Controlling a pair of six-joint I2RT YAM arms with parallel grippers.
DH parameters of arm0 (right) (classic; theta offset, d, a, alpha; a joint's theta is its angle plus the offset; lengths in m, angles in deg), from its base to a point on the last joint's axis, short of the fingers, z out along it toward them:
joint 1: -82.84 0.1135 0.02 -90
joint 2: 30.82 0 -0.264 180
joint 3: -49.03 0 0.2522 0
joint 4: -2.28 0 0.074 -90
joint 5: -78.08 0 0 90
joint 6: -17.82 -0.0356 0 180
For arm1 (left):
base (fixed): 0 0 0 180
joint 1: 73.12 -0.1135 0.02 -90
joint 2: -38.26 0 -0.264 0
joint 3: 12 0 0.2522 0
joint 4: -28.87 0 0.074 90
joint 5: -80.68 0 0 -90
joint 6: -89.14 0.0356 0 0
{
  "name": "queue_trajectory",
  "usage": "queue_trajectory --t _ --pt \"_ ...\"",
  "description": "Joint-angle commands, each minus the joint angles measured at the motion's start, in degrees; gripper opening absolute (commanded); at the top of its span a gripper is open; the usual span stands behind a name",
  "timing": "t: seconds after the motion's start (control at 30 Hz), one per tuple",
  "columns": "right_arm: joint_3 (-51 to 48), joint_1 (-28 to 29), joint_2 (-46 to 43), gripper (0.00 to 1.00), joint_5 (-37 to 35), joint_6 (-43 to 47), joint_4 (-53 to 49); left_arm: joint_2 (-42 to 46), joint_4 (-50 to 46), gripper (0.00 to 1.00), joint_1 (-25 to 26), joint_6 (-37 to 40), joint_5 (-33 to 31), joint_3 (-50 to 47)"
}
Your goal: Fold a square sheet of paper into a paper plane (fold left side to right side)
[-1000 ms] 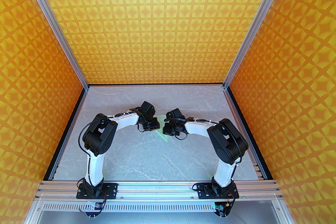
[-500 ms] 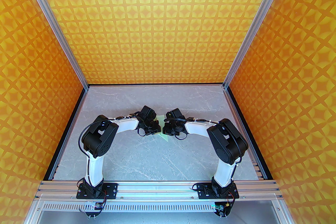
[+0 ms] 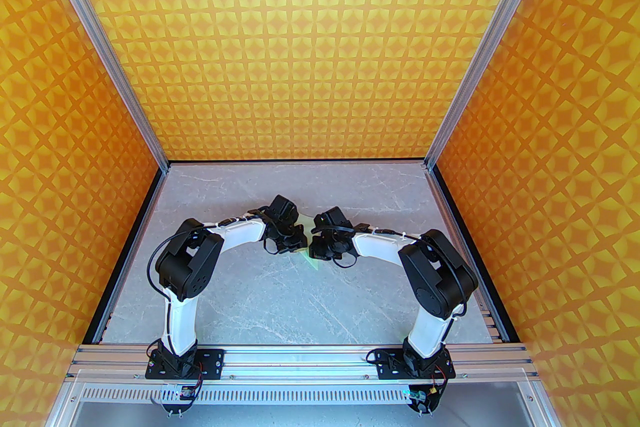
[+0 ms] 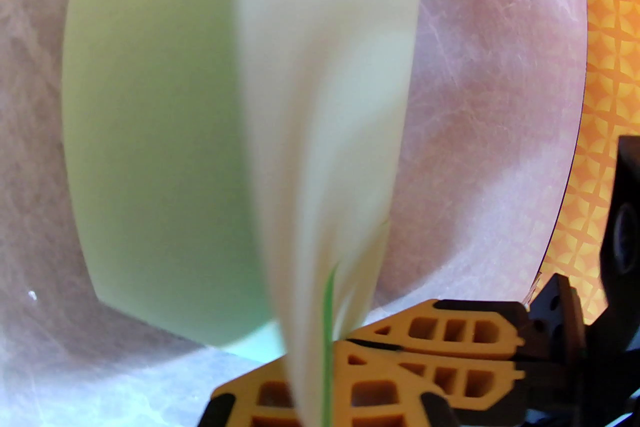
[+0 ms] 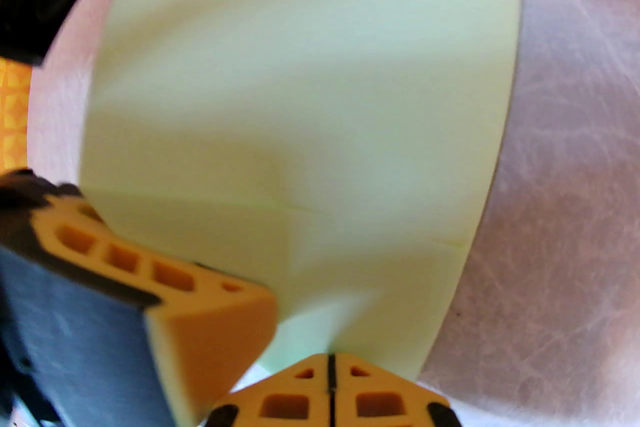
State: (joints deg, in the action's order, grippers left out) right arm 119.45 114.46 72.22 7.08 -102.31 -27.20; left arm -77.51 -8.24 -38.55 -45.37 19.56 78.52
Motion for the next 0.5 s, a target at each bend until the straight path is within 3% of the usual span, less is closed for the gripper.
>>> queue_trajectory --t 0.0,0.47 --pt "-0.5 0.8 0.7 0.07 0.2 2.2 -2.3 -1.4 -4.1 0.0 0.1 1.5 -0.3 2.8" --pt "-3.0 1.9 0.0 0.07 0.6 1.7 -2.1 -2.8 -5.0 0.0 -0.4 1.4 -0.3 3.8"
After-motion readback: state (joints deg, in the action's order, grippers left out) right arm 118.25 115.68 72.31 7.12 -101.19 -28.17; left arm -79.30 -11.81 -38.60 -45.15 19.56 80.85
